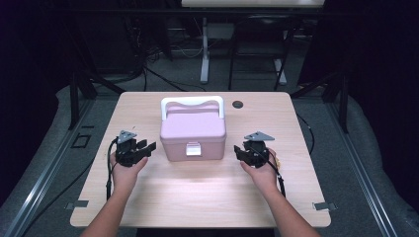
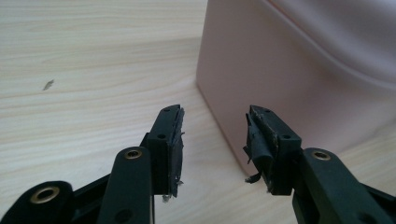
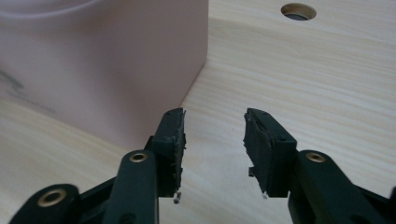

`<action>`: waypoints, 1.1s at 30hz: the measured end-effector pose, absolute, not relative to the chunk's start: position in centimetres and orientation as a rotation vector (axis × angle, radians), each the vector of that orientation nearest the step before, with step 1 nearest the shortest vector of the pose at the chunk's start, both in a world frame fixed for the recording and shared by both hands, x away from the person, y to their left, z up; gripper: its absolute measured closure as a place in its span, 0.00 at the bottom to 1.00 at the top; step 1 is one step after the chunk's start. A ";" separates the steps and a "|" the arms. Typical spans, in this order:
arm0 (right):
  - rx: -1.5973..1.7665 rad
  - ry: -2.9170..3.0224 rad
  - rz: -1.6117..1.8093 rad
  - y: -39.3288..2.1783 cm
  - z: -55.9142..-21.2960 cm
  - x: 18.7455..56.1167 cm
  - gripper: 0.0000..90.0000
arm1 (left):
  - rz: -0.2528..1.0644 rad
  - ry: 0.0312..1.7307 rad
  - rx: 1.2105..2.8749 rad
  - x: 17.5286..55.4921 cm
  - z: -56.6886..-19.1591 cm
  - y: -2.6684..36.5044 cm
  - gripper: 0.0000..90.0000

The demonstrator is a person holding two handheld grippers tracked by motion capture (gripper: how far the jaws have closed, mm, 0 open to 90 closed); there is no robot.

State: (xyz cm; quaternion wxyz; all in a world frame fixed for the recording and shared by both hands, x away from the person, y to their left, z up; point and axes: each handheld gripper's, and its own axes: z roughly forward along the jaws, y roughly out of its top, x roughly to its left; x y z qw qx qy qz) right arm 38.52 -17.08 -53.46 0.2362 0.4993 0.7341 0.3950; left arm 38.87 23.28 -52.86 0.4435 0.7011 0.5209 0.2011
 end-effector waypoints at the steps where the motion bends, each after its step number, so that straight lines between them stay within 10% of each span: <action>1: 1.369 2.013 1.083 -17.1 -53.5 38.5 0.62 | 0.499 1.292 1.739 38.9 -52.9 23.3 0.62; 25: 1.354 1.866 1.123 -13.9 -56.1 41.7 0.67 | 0.491 1.305 1.702 41.0 -55.2 21.1 0.76; 33: 1.417 1.886 1.176 -13.4 -56.5 41.5 0.89 | 0.452 1.312 1.675 40.8 -55.3 20.8 0.88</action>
